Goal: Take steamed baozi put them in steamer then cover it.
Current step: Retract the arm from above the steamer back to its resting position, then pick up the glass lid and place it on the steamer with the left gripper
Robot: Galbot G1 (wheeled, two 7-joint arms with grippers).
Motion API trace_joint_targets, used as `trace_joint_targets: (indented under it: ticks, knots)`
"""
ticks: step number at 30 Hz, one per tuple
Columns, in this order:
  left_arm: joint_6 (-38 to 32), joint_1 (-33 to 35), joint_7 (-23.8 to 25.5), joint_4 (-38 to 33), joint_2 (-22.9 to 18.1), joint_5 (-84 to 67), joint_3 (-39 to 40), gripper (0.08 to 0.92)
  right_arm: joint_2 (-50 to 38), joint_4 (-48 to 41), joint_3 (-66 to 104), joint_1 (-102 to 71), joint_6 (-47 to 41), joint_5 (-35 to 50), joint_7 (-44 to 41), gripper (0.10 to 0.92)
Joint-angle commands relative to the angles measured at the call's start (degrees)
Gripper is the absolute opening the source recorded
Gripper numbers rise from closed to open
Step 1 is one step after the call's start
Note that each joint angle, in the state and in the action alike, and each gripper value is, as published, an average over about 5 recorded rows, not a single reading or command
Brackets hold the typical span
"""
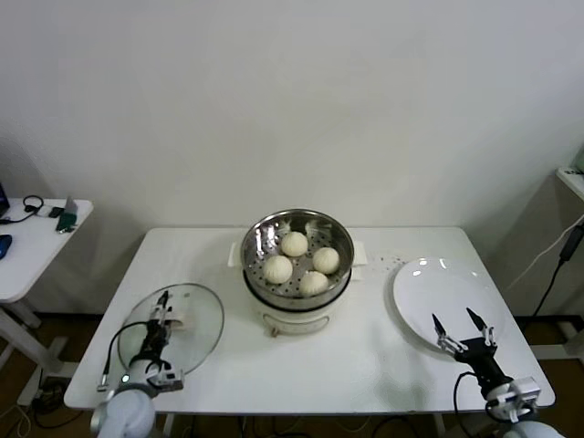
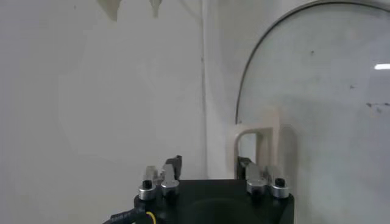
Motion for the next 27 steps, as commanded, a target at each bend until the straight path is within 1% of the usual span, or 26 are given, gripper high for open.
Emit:
trace_joint_targets:
  ticks: [1,8,13,15,19,24,27]
  knots:
    - [-0.3,0.0,0.0,0.1,-0.1,-0.3,0.1,0.516,0.3,-0.2,0.0,0.2,0.2,-0.6,0.0,0.823]
    - [-0.2,0.7,0.0,-1.2,0.2,-0.7,-0.1,0.317,0.5,-0.8,0.0,0.4,0.5,-1.1,0.0,0.823]
    - [0.8,2.5,0.0,-4.8,1.2,-1.4,-0.3,0.178,0.2,-1.3,0.1,0.8,0.6,-1.2,-0.1,0.823]
    - [1.6,3.4,-0.1,-6.9,1.7,-1.7,-0.5,0.153,0.0,-1.6,0.1,1.0,0.7,-1.2,-0.1,0.823]
    - [4.7,5.7,-1.0,-12.0,2.8,-2.1,-0.8,0.15,-0.7,-2.3,0.0,1.7,0.8,-1.1,-0.1,0.823]
    - [11.6,8.3,-3.0,-19.4,4.9,-2.1,-0.7,0.15,-2.0,-3.6,-0.4,3.0,0.9,-1.0,-0.1,0.823]
    - [16.7,9.9,-3.6,-24.5,6.9,-2.9,-0.6,0.15,-2.9,-4.4,-0.8,4.0,0.9,-0.8,-0.2,0.823]
